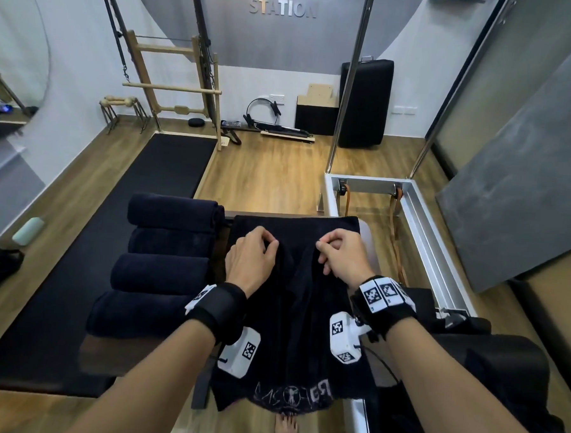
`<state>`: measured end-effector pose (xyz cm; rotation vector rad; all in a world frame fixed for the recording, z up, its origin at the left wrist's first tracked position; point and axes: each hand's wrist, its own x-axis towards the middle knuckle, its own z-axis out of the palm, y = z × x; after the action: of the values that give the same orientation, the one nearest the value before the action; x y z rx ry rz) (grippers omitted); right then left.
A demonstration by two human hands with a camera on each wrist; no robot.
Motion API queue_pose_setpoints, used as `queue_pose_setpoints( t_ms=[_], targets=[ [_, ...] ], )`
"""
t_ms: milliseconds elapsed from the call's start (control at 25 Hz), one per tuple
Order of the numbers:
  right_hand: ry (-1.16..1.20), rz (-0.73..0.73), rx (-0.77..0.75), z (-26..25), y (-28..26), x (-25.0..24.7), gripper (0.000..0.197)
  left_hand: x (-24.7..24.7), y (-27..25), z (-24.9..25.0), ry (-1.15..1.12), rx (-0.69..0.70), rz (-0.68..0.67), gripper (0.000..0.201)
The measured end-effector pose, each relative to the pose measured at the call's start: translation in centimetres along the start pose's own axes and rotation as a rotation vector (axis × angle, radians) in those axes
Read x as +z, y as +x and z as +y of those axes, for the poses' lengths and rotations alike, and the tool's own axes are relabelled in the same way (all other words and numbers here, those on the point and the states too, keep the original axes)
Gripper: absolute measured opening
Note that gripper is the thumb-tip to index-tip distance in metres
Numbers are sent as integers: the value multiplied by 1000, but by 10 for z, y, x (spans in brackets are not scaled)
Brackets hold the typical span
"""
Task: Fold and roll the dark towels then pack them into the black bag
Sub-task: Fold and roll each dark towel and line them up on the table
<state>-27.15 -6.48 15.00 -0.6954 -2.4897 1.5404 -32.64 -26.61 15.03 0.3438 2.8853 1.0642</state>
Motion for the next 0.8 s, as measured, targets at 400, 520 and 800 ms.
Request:
queue_pose_setpoints(
  t_ms=[400,520,800],
  targets=[
    [-5,-33,117,37,0,4,11,17,-17,-42,-109,-83,-133,14],
    [-92,-35,212,66,-30,-10,16,9,-51,-59,60,-163,-187,20],
    [-171,-60,343,103,-99,-26,33,5,-109,-66,240,-301,-292,46]
  ],
)
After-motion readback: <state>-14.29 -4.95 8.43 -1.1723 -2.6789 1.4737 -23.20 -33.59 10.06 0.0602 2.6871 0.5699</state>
